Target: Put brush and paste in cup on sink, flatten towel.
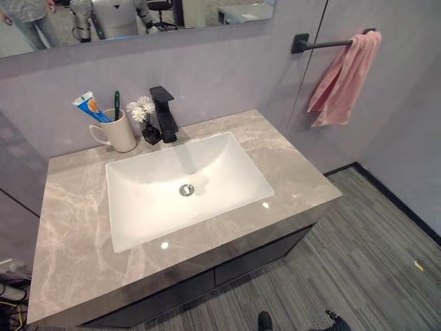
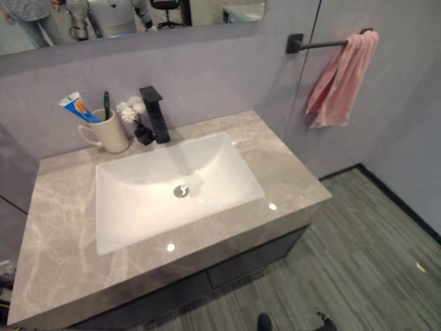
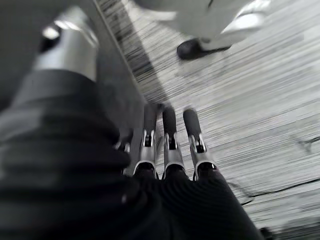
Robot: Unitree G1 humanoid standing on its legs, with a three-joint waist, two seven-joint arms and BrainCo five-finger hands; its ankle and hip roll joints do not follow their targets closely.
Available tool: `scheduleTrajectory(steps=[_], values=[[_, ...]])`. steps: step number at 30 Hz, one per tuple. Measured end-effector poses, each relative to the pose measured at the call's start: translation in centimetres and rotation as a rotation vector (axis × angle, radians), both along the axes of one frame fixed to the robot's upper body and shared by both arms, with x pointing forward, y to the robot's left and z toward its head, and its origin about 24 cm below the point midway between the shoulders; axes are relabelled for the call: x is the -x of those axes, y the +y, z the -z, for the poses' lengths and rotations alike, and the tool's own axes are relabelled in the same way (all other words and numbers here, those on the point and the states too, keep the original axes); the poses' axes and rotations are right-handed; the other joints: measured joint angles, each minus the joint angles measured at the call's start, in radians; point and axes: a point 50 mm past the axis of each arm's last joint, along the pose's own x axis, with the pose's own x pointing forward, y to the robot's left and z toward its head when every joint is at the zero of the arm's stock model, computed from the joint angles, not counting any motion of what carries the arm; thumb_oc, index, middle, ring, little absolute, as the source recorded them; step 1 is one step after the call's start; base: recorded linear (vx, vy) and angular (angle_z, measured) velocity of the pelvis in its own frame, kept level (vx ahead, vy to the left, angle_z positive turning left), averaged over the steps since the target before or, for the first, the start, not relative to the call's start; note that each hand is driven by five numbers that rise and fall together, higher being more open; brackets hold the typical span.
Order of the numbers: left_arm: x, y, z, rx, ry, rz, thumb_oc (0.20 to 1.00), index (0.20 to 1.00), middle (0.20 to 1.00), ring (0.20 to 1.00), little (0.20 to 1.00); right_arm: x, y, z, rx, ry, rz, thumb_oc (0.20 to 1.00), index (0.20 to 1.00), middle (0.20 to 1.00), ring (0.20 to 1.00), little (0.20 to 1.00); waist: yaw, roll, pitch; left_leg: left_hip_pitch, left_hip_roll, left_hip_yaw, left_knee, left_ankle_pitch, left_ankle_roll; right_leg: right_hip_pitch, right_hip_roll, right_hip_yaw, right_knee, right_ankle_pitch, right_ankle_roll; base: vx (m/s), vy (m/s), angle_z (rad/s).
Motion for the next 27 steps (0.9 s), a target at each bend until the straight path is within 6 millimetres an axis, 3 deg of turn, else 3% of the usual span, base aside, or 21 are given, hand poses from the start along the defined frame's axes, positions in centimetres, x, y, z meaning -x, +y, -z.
scheduleTrajectory(steps=[1, 2, 3, 4, 5, 7, 8, 10, 11, 12, 13, 14, 15, 16, 17, 18, 21, 22, 24, 25, 27], values=[[-1.5, 0.8, -0.6, -0.058, -0.018, 0.209, 1.000, 1.000, 1.000, 1.000, 1.000, -1.6, 1.2, 0.2, -0.032, -0.035, 0.005, 1.000, 1.000, 1.000, 1.000, 1.000, 0.001, 0.003, 0.001, 0.015, 0.004, 0.050, -0.036, 0.004, 0.008, -0.043, 0.022, 0.071, 0.008, 0.032, 0.037, -0.19, 0.007, -1.96], [-3.5, 0.7, -0.9, -0.079, -0.053, 0.289, 1.000, 1.000, 1.000, 1.000, 1.000, -2.5, 2.3, 0.4, -0.052, -0.033, -0.010, 1.000, 1.000, 1.000, 1.000, 1.000, -0.003, 0.006, 0.017, 0.019, 0.005, 0.091, -0.048, 0.001, 0.012, -0.068, 0.030, 0.088, 0.006, 0.057, 0.037, -0.18, 0.028, -1.86], [-5.1, -0.1, -1.1, -0.075, -0.050, 0.385, 1.000, 1.000, 1.000, 1.000, 1.000, -2.4, 3.0, 0.6, -0.063, -0.016, -0.009, 1.000, 1.000, 1.000, 1.000, 1.000, -0.043, -0.018, 0.041, 0.023, -0.011, 0.143, -0.040, -0.008, 0.022, -0.070, 0.019, 0.041, -0.033, 0.100, 0.019, -0.20, 0.045, -1.55], [-5.8, -1.0, -1.2, -0.064, -0.080, 0.400, 1.000, 1.000, 1.000, 1.000, 1.000, -2.0, 3.1, 0.9, -0.061, 0.009, -0.008, 1.000, 1.000, 1.000, 1.000, 1.000, -0.051, -0.016, 0.053, 0.029, -0.012, 0.170, -0.042, -0.021, 0.029, -0.072, 0.017, -0.018, -0.048, 0.069, 0.023, -0.13, 0.061, -0.99], [-7.0, -3.0, -1.3, -0.024, -0.131, 0.399, 1.000, 1.000, 1.000, 1.000, 1.000, -0.1, 2.0, 1.2, -0.034, 0.078, 0.039, 1.000, 1.000, 1.000, 1.000, 1.000, -0.051, 0.003, 0.056, 0.043, 0.010, 0.212, -0.056, -0.008, 0.031, -0.098, 0.013, -0.144, 0.002, -0.004, -0.046, -0.09, 0.035, -0.87], [-6.8, -4.7, -1.1, 0.033, -0.152, 0.403, 1.000, 1.000, 1.000, 1.000, 1.000, 1.4, 1.0, 1.4, -0.010, 0.130, 0.083, 1.000, 1.000, 1.000, 1.000, 1.000, -0.006, 0.066, 0.064, 0.068, 0.095, 0.324, -0.065, -0.004, 0.018, -0.124, 0.021, -0.431, 0.172, -0.079, -0.072, -0.08, -0.006, -1.16], [-6.4, -4.8, -1.0, 0.039, -0.148, 0.397, 1.000, 1.000, 1.000, 1.000, 1.000, 1.7, 0.8, 1.4, -0.007, 0.132, 0.088, 1.000, 1.000, 1.000, 1.000, 1.000, -0.003, 0.074, 0.056, 0.072, 0.117, 0.331, -0.066, -0.015, 0.009, -0.127, 0.025, -0.434, 0.215, -0.088, -0.060, -0.09, -0.010, -1.20], [-6.1, -3.4, -1.0, 0.004, -0.124, 0.379, 1.000, 1.000, 1.000, 1.000, 1.000, 2.4, 0.7, 1.4, -0.009, 0.143, 0.102, 1.000, 1.000, 1.000, 1.000, 1.000, 0.017, 0.039, 0.039, 0.107, 0.124, 0.397, -0.055, -0.005, -0.018, -0.098, -0.007, -0.492, 0.315, -0.130, -0.094, -0.09, -0.024, -0.96], [-6.0, -2.0, -1.0, -0.031, -0.103, 0.356, 1.000, 1.000, 1.000, 1.000, 1.000, 2.6, 0.6, 1.4, -0.005, 0.143, 0.105, 1.000, 1.000, 1.000, 1.000, 1.000, 0.008, 0.003, 0.025, 0.118, 0.112, 0.412, -0.031, -0.012, -0.023, -0.074, 0.026, -0.489, 0.254, -0.147, -0.187, -0.10, -0.043, -1.37], [-5.3, -1.2, -0.8, -0.047, -0.068, 0.322, 1.000, 1.000, 1.000, 1.000, 1.000, 1.2, 0.6, 1.2, -0.003, 0.105, 0.092, 1.000, 1.000, 1.000, 1.000, 1.000, 0.009, -0.006, 0.030, 0.091, 0.127, 0.431, 0.044, -0.041, -0.002, -0.067, 0.039, -0.465, 0.214, -0.113, -0.208, -0.08, -0.050, -1.33], [-5.5, -0.8, -0.9, -0.057, -0.066, 0.302, 1.000, 1.000, 1.000, 1.000, 1.000, 0.7, 0.5, 1.0, 0.001, 0.088, 0.092, 1.000, 1.000, 1.000, 1.000, 1.000, -0.002, -0.025, 0.037, 0.071, 0.104, 0.412, 0.071, -0.068, 0.019, -0.069, 0.051, -0.425, 0.181, -0.095, -0.202, -0.04, -0.069, -1.54], [-5.6, -1.2, -0.9, -0.047, -0.070, 0.294, 1.000, 1.000, 1.000, 1.000, 1.000, -0.2, -0.3, 0.7, 0.028, 0.071, 0.093, 1.000, 1.000, 1.000, 1.000, 1.000, 0.003, -0.005, 0.039, 0.042, 0.047, 0.388, 0.027, -0.083, 0.045, -0.065, 0.091, -0.406, 0.079, -0.020, -0.128, -0.02, -0.103, -1.72], [-5.3, -1.8, -0.7, -0.027, -0.071, 0.284, 1.000, 1.000, 1.000, 1.000, 1.000, -1.5, -1.1, 0.1, 0.056, 0.041, 0.089, 1.000, 1.000, 1.000, 1.000, 1.000, 0.006, 0.056, 0.037, 0.021, 0.028, 0.364, -0.075, -0.057, 0.084, -0.052, 0.139, -0.426, -0.024, 0.038, 0.018, 0.03, -0.196, -2.44], [-5.2, -1.6, -0.7, -0.022, -0.067, 0.220, 1.000, 1.000, 1.000, 1.000, 1.000, -2.5, -1.0, -0.1, 0.050, 0.017, 0.100, 1.000, 1.000, 1.000, 1.000, 1.000, 0.025, 0.062, 0.056, 0.047, 0.042, 0.423, -0.068, -0.010, 0.051, -0.049, 0.114, -0.556, 0.036, -0.076, -0.058, 0.03, -0.170, -1.88], [-5.5, -1.5, -0.7, -0.022, -0.074, 0.200, 1.000, 1.000, 1.000, 1.000, 1.000, -2.2, -0.8, 0.0, 0.044, 0.019, 0.100, 1.000, 1.000, 1.000, 1.000, 1.000, 0.014, 0.066, 0.057, 0.053, 0.049, 0.437, -0.068, -0.016, 0.058, -0.053, 0.100, -0.609, 0.071, -0.094, -0.071, 0.07, -0.203, -1.31], [-5.3, -1.4, -0.7, -0.016, -0.075, 0.161, 1.000, 1.000, 1.000, 1.000, 1.000, -0.9, -0.8, 0.4, 0.043, 0.054, 0.110, 1.000, 1.000, 1.000, 1.000, 1.000, 0.004, 0.075, 0.057, 0.075, 0.068, 0.466, -0.070, -0.021, 0.048, -0.066, 0.076, -0.620, 0.173, -0.128, -0.100, 0.10, -0.237, -0.67], [-4.6, -1.0, -0.6, -0.030, -0.071, 0.144, 1.000, 1.000, 1.000, 1.000, 1.000, 1.4, -0.7, 0.8, 0.033, 0.095, 0.132, 1.000, 1.000, 1.000, 1.000, 1.000, -0.002, 0.055, 0.021, 0.111, 0.096, 0.519, -0.066, -0.021, 0.004, -0.090, 0.043, -0.503, 0.313, -0.239, -0.087, 0.11, -0.271, -0.56], [-4.5, -0.9, -0.6, -0.031, -0.071, 0.131, 1.000, 1.000, 1.000, 1.000, 1.000, 2.3, -0.7, 0.9, 0.027, 0.108, 0.147, 1.000, 1.000, 1.000, 1.000, 1.000, -0.002, 0.044, 0.021, 0.113, 0.102, 0.518, -0.045, -0.021, -0.001, -0.071, 0.057, -0.498, 0.287, -0.255, -0.151, 0.09, -0.306, -0.14], [-4.7, -0.6, -0.7, -0.039, -0.080, 0.109, 1.000, 1.000, 1.000, 1.000, 1.000, 3.3, -0.8, 1.0, 0.018, 0.123, 0.186, 1.000, 1.000, 1.000, 1.000, 1.000, 0.002, 0.019, 0.031, 0.074, 0.165, 0.512, 0.151, -0.028, -0.013, 0.000, 0.102, -0.467, 0.181, -0.229, -0.212, 0.08, -0.308, -0.29], [-4.5, -0.4, -0.7, -0.040, -0.080, 0.088, 1.000, 1.000, 1.000, 1.000, 1.000, 3.2, -0.8, 1.0, 0.015, 0.113, 0.189, 1.000, 1.000, 1.000, 1.000, 1.000, 0.006, 0.008, 0.036, 0.046, 0.194, 0.494, 0.256, -0.034, -0.028, 0.033, 0.113, -0.453, 0.139, -0.212, -0.230, 0.02, -0.165, -0.66], [-4.3, -0.1, -0.7, -0.024, -0.104, 0.009, 1.000, 1.000, 1.000, 1.000, 1.000, 2.3, -1.5, 0.7, 0.031, 0.092, 0.181, 1.000, 1.000, 1.000, 1.000, 1.000, 0.030, 0.011, 0.040, -0.018, 0.205, 0.311, 0.357, -0.053, -0.080, 0.077, 0.156, -0.384, 0.071, -0.181, -0.248, 0.01, -0.071, -0.93]])
